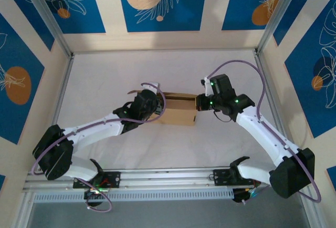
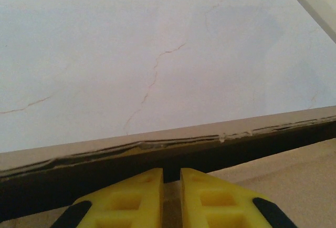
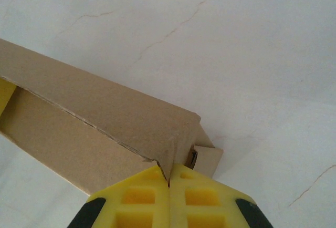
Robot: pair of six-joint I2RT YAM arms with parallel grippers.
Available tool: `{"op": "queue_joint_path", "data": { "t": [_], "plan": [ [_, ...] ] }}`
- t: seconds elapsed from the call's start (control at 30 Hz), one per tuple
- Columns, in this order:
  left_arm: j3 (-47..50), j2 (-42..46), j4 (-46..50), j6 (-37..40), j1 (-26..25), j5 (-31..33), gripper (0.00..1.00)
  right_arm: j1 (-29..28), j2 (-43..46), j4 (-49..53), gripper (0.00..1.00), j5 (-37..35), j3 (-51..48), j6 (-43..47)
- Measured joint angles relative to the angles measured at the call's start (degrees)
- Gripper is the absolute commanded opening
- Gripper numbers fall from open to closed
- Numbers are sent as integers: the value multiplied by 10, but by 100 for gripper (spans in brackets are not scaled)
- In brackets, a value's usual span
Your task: Fold the paper box
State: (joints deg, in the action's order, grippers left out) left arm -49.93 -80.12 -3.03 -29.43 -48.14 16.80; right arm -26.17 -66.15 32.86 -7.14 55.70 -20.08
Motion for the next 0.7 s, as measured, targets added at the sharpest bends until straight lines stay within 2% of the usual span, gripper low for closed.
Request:
{"op": "queue_joint_path", "data": {
  "t": [0.23, 0.4, 0.57, 0.7],
  "plan": [
    [0, 0, 0, 0, 0, 2, 18, -47, 62, -56, 0, -76, -69, -32],
    [-1, 10, 12, 4, -2, -2, 25, -64, 91, -89, 0, -113, -104, -41],
    [-3, 46, 74, 16, -2, -2, 31, -69, 94, -111, 0, -135, -117, -40],
    [-5, 83, 128, 18, -2, -2, 31, -79, 94, -123, 0, -157, -123, -41]
  ]
}}
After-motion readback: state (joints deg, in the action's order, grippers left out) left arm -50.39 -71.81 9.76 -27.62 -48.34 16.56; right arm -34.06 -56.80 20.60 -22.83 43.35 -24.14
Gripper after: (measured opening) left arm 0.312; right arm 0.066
